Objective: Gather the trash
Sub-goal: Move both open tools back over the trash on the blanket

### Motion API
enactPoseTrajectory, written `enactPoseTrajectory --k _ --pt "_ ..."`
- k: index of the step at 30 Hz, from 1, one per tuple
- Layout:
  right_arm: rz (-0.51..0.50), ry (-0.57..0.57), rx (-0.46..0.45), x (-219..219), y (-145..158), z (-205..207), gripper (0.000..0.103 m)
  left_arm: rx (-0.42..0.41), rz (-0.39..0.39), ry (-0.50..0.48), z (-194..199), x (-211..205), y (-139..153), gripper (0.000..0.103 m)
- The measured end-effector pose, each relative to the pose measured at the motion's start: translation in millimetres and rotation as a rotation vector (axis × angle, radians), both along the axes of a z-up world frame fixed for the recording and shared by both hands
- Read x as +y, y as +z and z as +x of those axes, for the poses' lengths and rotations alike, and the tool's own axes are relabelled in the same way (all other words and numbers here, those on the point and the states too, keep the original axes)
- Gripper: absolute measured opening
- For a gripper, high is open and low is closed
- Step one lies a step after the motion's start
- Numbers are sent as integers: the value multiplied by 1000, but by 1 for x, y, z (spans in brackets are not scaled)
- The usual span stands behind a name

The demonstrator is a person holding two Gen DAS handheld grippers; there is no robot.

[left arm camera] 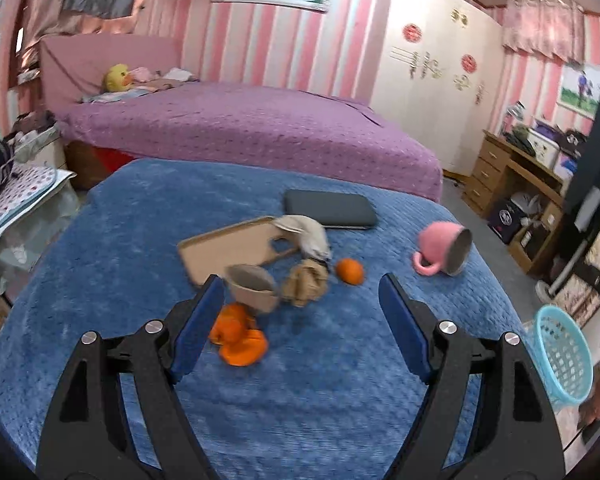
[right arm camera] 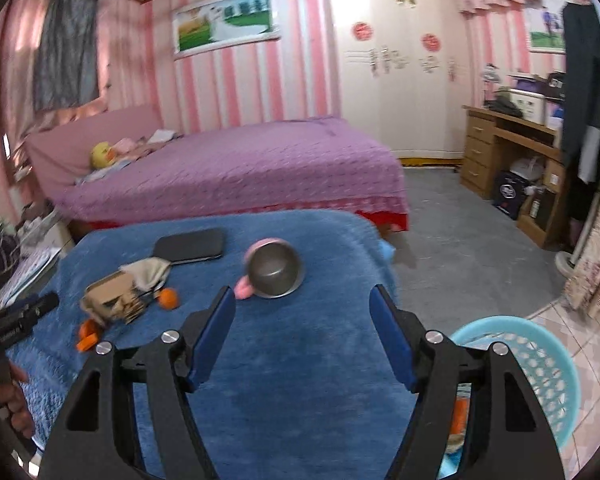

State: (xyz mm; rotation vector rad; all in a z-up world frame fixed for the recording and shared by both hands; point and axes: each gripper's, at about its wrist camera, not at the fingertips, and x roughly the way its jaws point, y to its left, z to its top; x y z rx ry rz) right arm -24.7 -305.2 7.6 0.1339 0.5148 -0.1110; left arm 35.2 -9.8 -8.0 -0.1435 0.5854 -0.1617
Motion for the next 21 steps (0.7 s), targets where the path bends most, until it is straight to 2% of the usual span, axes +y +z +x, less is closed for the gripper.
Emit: enactPoseTrajectory --k 4,9,13,21 --pt "-9 41 19 29 -6 7 69 11 -19 24 0 13 -1 78" --pt "-2 84 25 53 -10 14 69 -4 26 46 -4 28 -3 78" --pt "-5 106 30 66 -12 18 69 8 39 63 -5 44 -7 78" --pt "7 113 41 72 -13 25 71 48 48 162 3 91 -21 78"
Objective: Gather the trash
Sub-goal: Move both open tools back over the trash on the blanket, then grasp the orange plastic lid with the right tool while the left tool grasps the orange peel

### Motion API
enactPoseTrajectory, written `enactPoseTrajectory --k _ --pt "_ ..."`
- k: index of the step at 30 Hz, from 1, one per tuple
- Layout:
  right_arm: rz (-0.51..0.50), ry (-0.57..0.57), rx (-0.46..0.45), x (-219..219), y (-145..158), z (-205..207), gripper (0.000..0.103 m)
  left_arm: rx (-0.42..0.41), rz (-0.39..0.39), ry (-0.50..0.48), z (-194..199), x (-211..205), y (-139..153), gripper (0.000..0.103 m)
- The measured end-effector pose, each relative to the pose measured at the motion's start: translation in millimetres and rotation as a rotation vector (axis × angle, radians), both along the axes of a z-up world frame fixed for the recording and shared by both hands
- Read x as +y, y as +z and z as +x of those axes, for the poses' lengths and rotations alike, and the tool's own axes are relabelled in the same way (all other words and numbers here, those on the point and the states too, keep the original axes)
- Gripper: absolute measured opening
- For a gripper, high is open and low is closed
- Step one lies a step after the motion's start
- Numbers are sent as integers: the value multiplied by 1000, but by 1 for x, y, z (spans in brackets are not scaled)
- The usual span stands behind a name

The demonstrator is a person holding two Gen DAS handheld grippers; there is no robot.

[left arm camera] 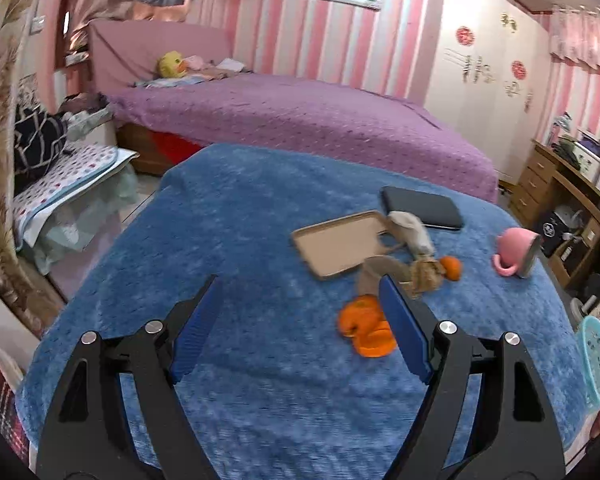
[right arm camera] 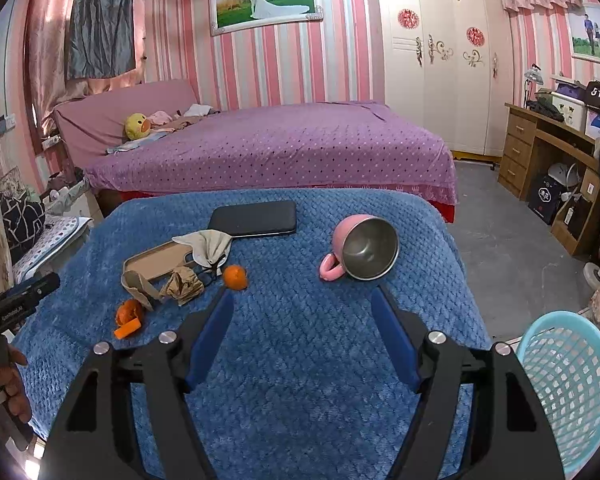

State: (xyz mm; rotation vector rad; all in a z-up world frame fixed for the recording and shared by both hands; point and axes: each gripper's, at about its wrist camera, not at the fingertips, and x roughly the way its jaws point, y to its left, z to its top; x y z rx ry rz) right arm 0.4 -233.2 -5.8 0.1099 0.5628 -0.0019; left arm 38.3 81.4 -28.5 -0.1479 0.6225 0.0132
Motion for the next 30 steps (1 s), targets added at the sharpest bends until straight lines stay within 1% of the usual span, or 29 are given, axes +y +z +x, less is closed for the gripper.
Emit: enactPoseTrajectory --k 5,8,13,16,19,22,28,30 --pt "42 63 -13 16 -5 5 72 16 -14 38 3 22 -4 78" --pt "43 102 -2 35 -12 12 73 26 -7 48 4 26 -7 78" --pt "48 205 31 81 -27 23 73 33 -2 50 4 33 -9 78" --pt "44 307 73 122 -41 34 73 38 -5 61 5 40 -11 78" --pt "-1 387 114 167 -59 47 72 45 -12 80 4 49 -14 78" --pt "-36 406 134 192 -72 56 72 49 -24 94 1 60 -16 78" --pt "-136 408 163 221 -93 71 72 58 -32 118 -2 82 -18 78" --pt "-164 416 188 228 -101 77 68 61 -40 122 -2 87 -19 78"
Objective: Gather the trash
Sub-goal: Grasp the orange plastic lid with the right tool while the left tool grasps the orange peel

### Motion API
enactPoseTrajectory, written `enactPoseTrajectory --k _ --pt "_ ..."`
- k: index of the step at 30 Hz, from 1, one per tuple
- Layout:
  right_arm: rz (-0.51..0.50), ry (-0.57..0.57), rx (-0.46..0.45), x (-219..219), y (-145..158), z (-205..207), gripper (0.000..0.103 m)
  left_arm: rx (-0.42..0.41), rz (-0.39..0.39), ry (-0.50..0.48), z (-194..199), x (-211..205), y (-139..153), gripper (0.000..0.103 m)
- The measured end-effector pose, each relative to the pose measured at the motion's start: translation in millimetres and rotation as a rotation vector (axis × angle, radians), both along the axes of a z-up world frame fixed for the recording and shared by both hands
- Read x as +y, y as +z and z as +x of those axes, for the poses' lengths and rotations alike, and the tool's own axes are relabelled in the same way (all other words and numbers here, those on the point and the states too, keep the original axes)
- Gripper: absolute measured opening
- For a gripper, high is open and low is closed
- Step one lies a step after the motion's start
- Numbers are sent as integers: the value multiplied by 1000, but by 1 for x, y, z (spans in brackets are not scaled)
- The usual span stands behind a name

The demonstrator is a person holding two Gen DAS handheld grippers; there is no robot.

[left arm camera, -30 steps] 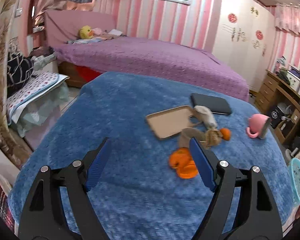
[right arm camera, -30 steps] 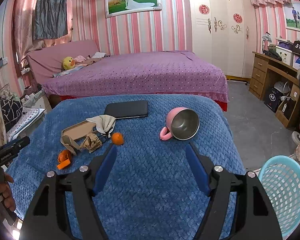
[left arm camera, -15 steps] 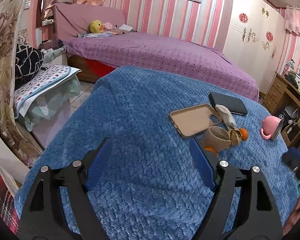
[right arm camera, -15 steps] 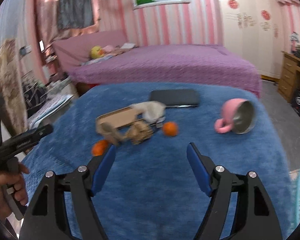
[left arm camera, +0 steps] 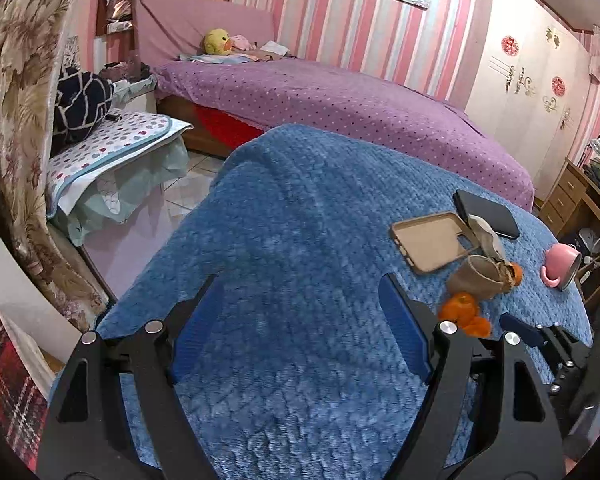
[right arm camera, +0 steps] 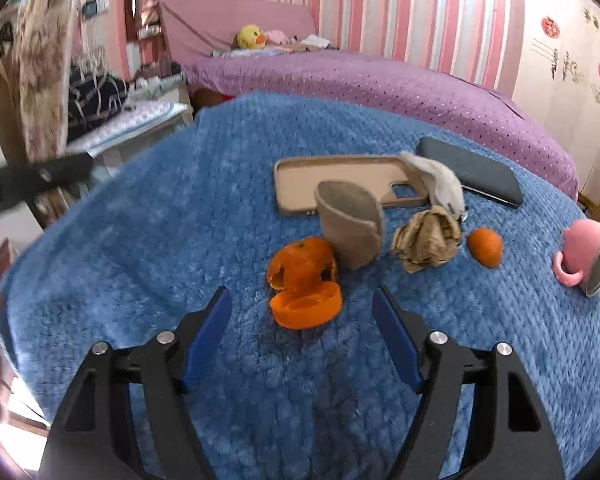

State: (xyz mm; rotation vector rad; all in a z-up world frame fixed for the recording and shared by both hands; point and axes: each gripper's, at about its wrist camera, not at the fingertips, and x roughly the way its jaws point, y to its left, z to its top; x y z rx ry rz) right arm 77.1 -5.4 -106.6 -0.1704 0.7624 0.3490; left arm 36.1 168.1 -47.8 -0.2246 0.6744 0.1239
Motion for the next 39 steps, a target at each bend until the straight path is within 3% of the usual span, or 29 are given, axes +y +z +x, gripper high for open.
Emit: enactPoseTrajectory --k 4,13,23,30,33,37,39 --pt "-26 17 50 4 -12 7 41 6 -8 -8 3 1 -2 78" --pt "30 6 23 -40 12 -12 40 44 2 -78 15 -33 -10 78" --pt "65 -139 -35 -132 44 -18 40 123 41 -228 41 -113 -37 78" --pt "84 -190 -39 -169 49 -13 41 176 53 -264 66 -147 -56 75" --pt "93 -196 -40 -175 50 -13 41 184 58 -279 74 -157 -60 66" --pt "92 -198 -46 -180 53 -16 41 202 102 -305 80 -170 -65 32" --pt "89 -197 -52 -181 55 -19 41 198 104 -306 79 -171 -63 23"
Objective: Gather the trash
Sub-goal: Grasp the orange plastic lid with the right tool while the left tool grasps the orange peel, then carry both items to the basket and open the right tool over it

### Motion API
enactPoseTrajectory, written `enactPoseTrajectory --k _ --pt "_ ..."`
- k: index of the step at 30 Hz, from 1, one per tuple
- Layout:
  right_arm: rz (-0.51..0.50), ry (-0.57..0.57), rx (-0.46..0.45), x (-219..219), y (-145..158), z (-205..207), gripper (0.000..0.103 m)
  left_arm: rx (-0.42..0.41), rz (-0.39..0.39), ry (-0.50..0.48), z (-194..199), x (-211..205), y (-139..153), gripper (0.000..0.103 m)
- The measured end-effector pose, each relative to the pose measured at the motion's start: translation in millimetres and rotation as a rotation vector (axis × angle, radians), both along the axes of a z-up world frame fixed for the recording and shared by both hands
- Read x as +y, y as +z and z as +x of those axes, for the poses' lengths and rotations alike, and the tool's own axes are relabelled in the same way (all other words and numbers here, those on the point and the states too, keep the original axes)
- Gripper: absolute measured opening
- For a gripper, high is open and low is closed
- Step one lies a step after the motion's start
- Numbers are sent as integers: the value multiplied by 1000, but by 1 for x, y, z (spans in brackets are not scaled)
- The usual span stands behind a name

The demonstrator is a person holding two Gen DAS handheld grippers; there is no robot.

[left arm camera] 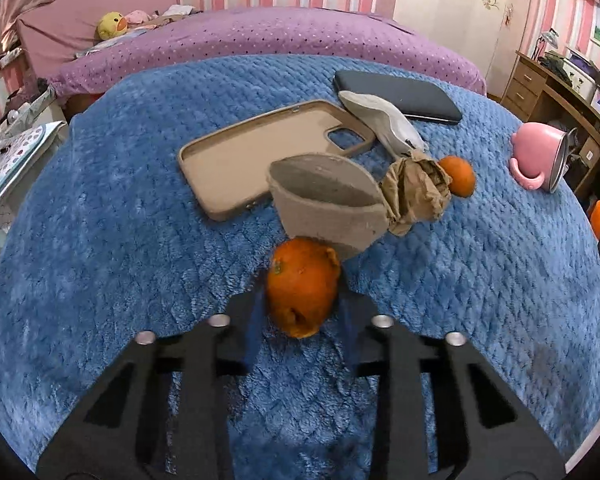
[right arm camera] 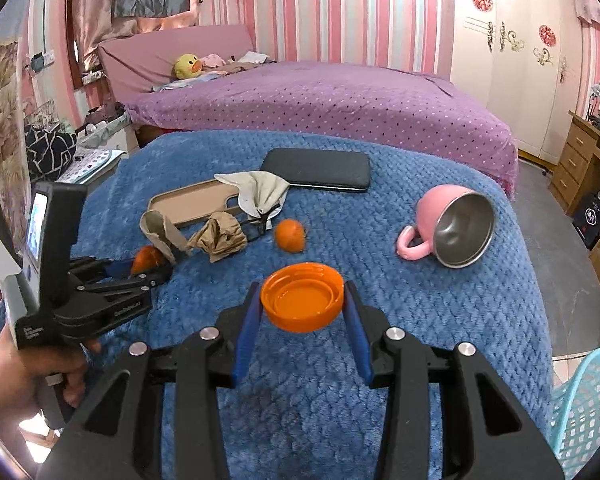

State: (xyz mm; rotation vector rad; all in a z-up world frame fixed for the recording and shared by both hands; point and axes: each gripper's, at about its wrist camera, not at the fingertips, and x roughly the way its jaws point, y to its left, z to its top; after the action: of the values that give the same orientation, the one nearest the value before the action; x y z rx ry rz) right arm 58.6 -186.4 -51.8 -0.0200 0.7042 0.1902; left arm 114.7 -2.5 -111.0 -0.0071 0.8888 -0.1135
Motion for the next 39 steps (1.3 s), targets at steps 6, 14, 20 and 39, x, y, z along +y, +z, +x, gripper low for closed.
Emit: enactPoseTrajectory --k 6,14,20,39 --pt "-11 0 -21 -5 7 -15 41 -27 3 -27 -21 6 14 17" --pt "55 -58 -81 -28 27 -42 41 -148 -54 -64 -62 8 59 16" --pt "70 -86 -147 -45 47 -64 41 -239 -101 -90 -81 -7 90 16" --pt "65 -235 -245 -137 78 -109 41 -321 -168 -221 -108 -84 120 16"
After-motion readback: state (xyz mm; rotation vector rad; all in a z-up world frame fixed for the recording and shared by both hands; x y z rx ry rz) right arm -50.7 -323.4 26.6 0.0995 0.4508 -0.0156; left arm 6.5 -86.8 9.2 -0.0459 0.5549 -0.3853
